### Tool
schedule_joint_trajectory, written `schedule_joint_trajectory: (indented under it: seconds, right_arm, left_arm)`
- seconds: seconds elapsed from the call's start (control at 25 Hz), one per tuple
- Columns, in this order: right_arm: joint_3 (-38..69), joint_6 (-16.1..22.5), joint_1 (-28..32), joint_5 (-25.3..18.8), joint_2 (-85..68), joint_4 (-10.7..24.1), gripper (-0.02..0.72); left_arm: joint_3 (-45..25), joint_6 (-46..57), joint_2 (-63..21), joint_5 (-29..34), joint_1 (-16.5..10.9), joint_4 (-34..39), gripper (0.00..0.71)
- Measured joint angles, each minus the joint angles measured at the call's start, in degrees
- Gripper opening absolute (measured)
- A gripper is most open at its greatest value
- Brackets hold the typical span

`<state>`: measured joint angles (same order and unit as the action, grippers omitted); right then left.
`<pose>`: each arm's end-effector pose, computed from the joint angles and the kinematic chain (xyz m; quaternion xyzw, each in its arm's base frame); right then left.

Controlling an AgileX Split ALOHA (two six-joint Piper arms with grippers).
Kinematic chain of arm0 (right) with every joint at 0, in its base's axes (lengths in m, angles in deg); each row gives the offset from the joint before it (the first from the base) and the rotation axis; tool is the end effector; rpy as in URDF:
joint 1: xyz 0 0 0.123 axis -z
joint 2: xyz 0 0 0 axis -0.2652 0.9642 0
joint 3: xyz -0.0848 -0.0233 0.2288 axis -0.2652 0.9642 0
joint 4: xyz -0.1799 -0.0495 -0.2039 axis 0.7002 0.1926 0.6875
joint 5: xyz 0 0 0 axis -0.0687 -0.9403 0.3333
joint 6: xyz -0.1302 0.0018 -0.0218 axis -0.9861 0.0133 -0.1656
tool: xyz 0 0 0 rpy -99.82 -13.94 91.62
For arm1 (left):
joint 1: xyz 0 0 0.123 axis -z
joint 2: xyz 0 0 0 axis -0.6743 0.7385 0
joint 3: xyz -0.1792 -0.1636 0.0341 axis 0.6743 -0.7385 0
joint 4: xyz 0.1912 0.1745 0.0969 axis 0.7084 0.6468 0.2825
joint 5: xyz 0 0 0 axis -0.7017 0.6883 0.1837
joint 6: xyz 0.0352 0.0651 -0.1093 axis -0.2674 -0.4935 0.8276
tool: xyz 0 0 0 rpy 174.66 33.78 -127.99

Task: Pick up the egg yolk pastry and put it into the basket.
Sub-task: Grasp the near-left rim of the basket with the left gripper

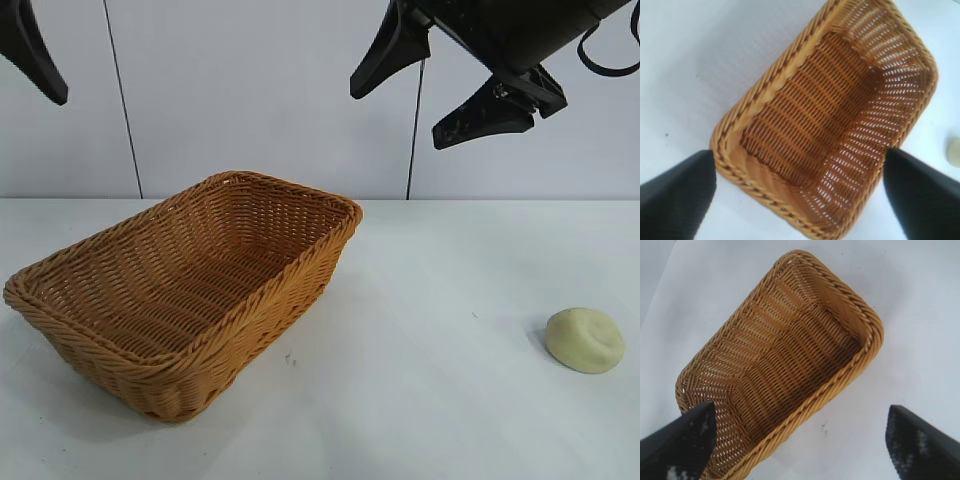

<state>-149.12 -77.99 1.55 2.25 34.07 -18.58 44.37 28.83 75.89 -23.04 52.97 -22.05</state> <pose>0.3767 0.1480 0.1908 -0.0388 0.9126 0.2853 0.2902 0.2904 -0.0742 0.1950 -0.2897 0.9308 -0.1652 0.1497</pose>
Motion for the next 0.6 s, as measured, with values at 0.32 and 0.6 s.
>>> schedule_joint_trajectory:
  seconds: [0.32,0.6]
  right_arm:
    - [0.0,0.0,0.0,0.0,0.0,0.0,0.632]
    - [0.0,0.0,0.0,0.0,0.0,0.0,0.632]
  left_arm:
    - [-4.1,14.3,2.0,-6.8,5.0,0.6,0.696]
    - [-4.1,16.8,12.0,-12.5,5.1,-0.1,0.696]
